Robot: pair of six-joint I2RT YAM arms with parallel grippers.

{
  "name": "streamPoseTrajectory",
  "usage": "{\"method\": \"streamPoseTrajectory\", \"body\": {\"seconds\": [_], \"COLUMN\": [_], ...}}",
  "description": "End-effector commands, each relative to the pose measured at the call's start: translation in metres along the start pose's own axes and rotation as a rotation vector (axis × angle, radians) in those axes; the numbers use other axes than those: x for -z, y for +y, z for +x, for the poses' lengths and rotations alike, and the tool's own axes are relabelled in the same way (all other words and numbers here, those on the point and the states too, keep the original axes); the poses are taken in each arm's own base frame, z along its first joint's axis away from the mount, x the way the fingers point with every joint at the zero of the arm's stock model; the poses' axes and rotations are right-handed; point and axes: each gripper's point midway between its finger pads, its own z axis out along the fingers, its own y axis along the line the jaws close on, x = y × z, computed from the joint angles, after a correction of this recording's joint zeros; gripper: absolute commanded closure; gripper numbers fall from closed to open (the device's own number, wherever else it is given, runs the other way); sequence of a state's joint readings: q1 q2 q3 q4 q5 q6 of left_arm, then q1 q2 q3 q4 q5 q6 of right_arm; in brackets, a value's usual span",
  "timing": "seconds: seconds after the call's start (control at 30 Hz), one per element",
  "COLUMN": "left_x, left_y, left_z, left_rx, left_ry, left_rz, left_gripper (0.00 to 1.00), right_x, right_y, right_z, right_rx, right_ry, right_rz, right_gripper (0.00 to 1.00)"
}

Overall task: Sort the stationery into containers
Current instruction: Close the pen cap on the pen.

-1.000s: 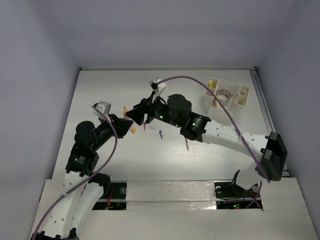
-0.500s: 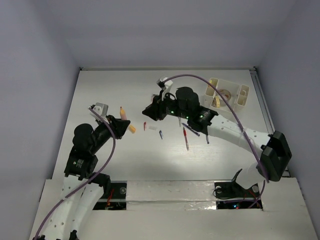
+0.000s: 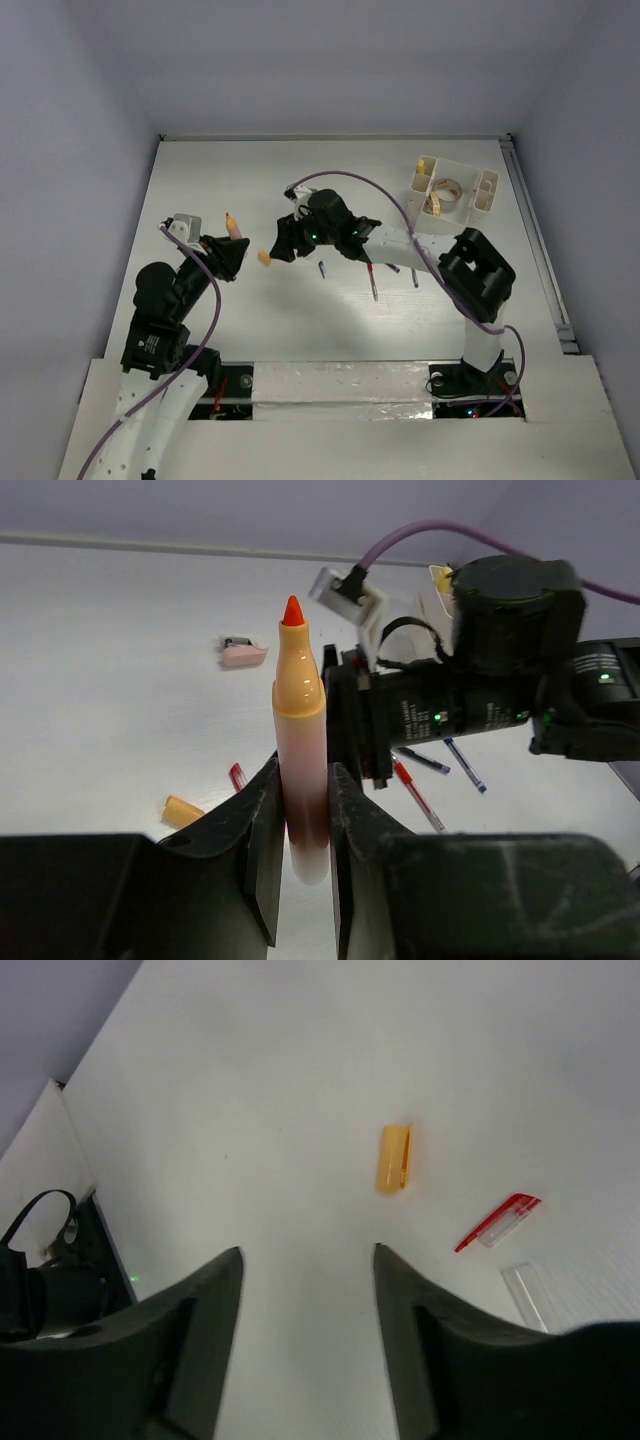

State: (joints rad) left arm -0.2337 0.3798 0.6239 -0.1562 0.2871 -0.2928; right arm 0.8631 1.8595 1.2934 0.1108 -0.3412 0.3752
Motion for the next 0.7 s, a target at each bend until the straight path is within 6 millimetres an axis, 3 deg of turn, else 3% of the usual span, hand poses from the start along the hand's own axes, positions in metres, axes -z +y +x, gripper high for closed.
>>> {"method": "streamPoseTrajectory", "body": {"seconds": [0.0, 0.03, 0.17, 0.33, 0.67], "left_x": [0.0, 0.0, -0.001, -0.001, -0.002], "left_y": [-0.007, -0.007, -0.007, -0.008, -0.009], "left_z": [-0.019, -0.019, -0.016, -0.016, -0.014], "left_rx": [-0.025, -0.023, -0.018, -0.02, -0.019], "left_ry": [-0.054, -0.053, -0.045, -0.044, -0.036], "left_rz": [0.021, 0.022, 0.027, 0.034, 0.042], "left_gripper": [1.0, 1.0, 1.0, 1.0, 1.0], "right_x": [-0.022, -0.027, -0.056, -0.086, -0.102], "right_y": [0.027, 0.028, 0.033, 0.022, 0.003], "right_z": [-0.003, -0.004, 0.019, 0.041, 0.051], "right_rx": [-0.015, -0.021, -0.058, -0.11, -0.13], "right_ry": [0.013, 0.01, 0.061, 0.101, 0.105], "right_rz": [-0.107, -0.112, -0.145, -0.109, -0.013], "right_gripper": [0.36, 0.33, 0.31, 0.29, 0.27]}}
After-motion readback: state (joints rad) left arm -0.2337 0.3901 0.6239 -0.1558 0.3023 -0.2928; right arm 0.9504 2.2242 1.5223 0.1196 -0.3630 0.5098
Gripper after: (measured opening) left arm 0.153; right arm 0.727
